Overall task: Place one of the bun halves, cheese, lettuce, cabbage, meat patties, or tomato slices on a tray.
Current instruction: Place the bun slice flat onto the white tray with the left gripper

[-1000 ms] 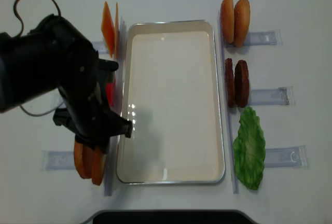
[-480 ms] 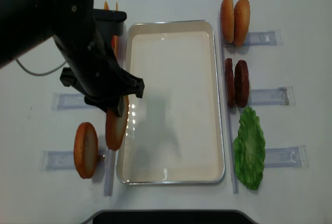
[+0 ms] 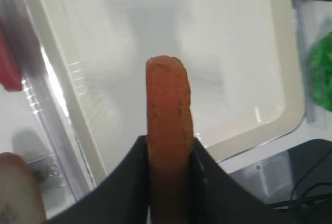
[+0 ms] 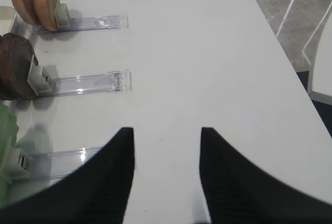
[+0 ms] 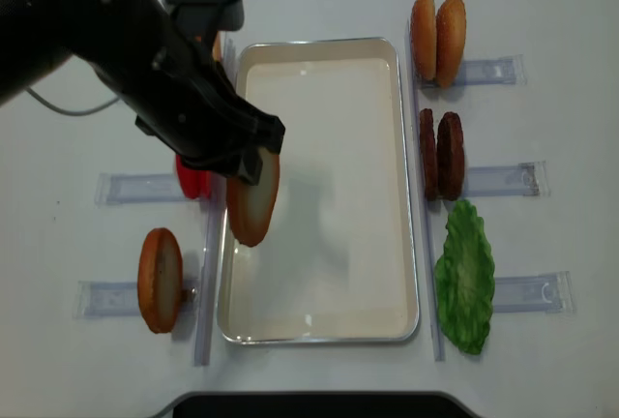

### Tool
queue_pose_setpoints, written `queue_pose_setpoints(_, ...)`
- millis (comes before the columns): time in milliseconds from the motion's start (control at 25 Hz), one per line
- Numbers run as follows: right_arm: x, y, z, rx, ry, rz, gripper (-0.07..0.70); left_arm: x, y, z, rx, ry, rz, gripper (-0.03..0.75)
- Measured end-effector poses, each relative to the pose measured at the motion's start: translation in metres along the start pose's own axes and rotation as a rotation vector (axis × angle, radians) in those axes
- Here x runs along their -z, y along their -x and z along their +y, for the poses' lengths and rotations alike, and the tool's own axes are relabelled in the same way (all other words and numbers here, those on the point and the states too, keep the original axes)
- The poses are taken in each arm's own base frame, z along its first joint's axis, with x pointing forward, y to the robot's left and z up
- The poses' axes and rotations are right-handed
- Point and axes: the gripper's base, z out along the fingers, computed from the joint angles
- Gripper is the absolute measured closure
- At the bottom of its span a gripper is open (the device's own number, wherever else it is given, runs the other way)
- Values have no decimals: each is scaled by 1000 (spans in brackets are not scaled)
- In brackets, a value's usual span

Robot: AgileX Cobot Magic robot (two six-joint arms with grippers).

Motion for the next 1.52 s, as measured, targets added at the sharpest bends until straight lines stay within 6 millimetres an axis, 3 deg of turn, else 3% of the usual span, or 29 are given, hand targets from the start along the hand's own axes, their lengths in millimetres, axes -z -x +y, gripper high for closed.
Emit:
queue_pose_setpoints(160, 0, 0, 0, 0, 0, 0, 341, 5, -3, 13, 32, -150, -50, 575)
queue_pose_setpoints(360, 0, 0, 0, 0, 0, 0, 341, -24, -30, 34, 101, -344, -40, 576)
queue_pose_setpoints(560, 0, 0, 0, 0, 0, 0, 341, -45, -46, 35, 118, -495, -98, 576)
queue_pose_setpoints(1080, 0, 0, 0, 0, 0, 0, 341, -51, -39, 40, 154, -484, -226, 577)
queue_pose_setpoints(1520, 0, 0, 0, 0, 0, 0, 341, -85, -30, 42, 197, -506, -175, 577)
